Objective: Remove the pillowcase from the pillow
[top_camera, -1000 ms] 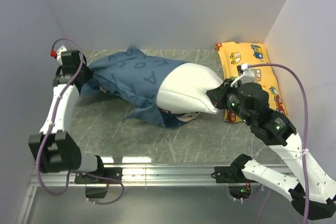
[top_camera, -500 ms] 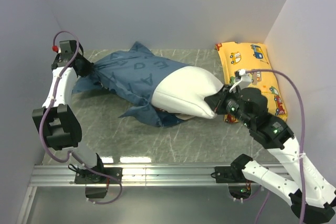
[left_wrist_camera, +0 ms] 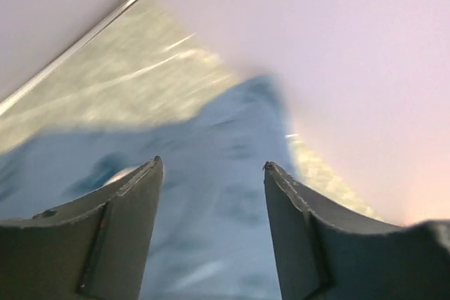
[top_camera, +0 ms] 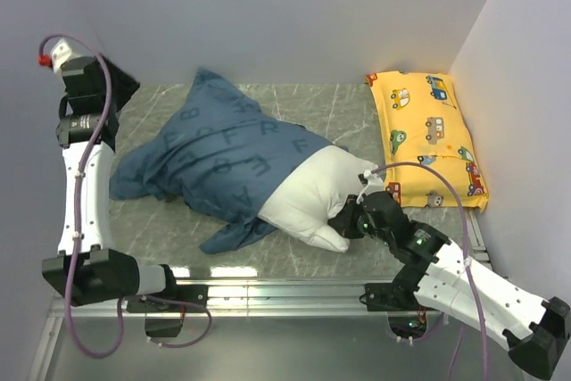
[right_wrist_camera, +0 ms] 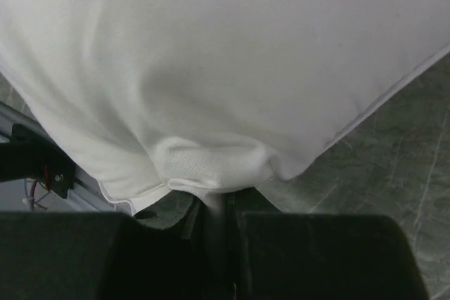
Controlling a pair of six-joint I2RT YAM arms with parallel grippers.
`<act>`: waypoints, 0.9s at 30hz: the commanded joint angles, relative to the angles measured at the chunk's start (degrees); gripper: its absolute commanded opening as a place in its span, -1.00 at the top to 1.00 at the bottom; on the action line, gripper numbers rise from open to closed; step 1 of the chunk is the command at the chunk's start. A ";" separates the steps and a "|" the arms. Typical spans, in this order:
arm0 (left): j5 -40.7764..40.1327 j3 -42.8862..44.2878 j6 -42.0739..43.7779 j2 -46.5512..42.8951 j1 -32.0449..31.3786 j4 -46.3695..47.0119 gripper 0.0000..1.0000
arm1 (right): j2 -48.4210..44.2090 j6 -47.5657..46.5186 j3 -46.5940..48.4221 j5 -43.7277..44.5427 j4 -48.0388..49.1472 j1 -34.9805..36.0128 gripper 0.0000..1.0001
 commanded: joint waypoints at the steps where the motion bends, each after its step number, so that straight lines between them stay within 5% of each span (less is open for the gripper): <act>1: -2.71 5.03 6.08 0.85 -7.14 3.50 -0.33 | -2.07 1.85 -3.09 1.42 1.02 1.45 1.00; 9: 11.69 17.14 16.62 21.48 -18.48 -1.76 -0.45 | 0.12 7.65 -9.00 -0.53 6.12 5.58 1.00; 14: 20.65 17.61 22.08 30.12 -23.14 -2.13 -0.65 | 2.76 7.47 -8.47 0.35 7.52 5.76 1.00; 19: 19.36 16.19 22.88 33.89 -24.29 -2.99 -0.62 | 6.45 7.39 -8.12 1.41 8.93 5.68 1.00; 22: 17.16 15.40 23.32 34.43 -24.91 -4.05 -0.43 | 6.98 6.86 -6.54 2.29 8.06 5.76 0.80; 25: 16.37 13.56 23.85 33.64 -24.99 -3.44 -0.05 | 7.16 5.46 -3.65 4.30 5.52 5.68 0.37; 27: 15.49 12.94 24.11 33.46 -24.99 -3.44 0.38 | 6.72 4.40 -0.76 4.92 3.84 5.59 0.05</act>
